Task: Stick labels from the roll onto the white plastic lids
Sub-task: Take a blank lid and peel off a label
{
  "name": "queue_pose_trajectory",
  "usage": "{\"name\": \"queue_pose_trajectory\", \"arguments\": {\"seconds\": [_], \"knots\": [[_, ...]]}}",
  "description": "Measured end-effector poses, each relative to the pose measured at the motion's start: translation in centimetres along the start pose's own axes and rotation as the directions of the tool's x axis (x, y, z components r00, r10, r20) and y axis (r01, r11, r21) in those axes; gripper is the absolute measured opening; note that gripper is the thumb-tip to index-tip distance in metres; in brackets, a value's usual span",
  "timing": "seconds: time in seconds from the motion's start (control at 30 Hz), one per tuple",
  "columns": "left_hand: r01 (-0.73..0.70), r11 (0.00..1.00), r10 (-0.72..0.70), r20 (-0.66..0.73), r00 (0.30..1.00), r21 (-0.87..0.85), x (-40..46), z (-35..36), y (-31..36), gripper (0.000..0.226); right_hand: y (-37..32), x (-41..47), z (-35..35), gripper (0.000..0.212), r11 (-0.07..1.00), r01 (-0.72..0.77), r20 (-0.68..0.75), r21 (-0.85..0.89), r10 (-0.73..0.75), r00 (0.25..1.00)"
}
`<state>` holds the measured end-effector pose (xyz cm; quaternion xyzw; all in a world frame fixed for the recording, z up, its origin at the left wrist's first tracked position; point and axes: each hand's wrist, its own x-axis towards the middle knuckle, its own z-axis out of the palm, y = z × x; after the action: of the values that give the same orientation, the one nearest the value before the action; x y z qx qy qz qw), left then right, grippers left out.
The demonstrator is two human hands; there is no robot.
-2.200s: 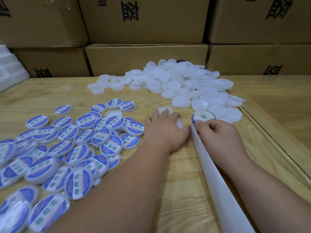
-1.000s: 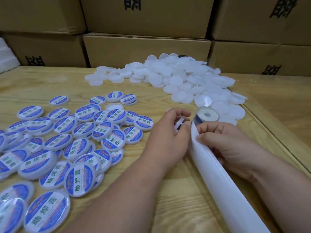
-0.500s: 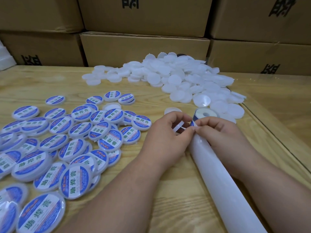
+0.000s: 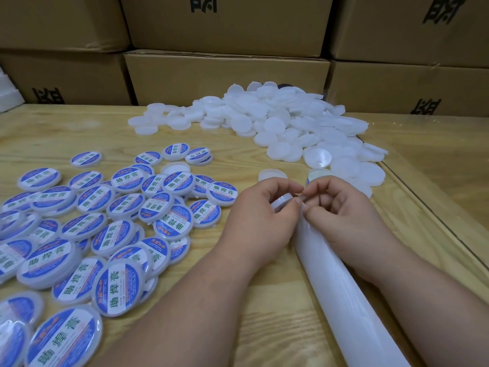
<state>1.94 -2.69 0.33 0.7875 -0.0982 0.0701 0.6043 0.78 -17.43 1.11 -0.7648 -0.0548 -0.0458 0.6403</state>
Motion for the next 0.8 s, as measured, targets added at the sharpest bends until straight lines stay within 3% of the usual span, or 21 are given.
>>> {"name": "queue_pose_trajectory", "arguments": {"seconds": [0.23, 0.43, 0.63, 0.8], "knots": [[0.09, 0.986, -0.108, -0.124, 0.986, -0.142, 0.1, -0.2, 0.1, 0.023, -0.6, 0.0, -0.4, 0.025, 0.998, 0.025, -0.083, -0.058, -0.03, 0.996], [0.181, 0.922, -0.254, -0.183, 0.95, -0.342, 0.6, -0.9, 0.3, 0.027, -1.1, 0.0, -0.8, 0.019, 0.997, -0.001, -0.113, -0.08, -0.008, 0.994], [0.177, 0.899, -0.27, -0.189, 0.944, -0.401, 0.8, -1.0, 0.2, 0.027, -0.6, 0.2, -0.7, 0.019, 0.996, 0.052, -0.142, -0.078, -0.063, 0.988], [0.166, 0.897, -0.237, -0.129, 0.963, -0.409, 0.6, -0.9, 0.3, 0.024, -0.1, 0.4, -0.7, 0.035, 0.983, 0.173, -0.144, -0.056, -0.179, 0.973]]}}
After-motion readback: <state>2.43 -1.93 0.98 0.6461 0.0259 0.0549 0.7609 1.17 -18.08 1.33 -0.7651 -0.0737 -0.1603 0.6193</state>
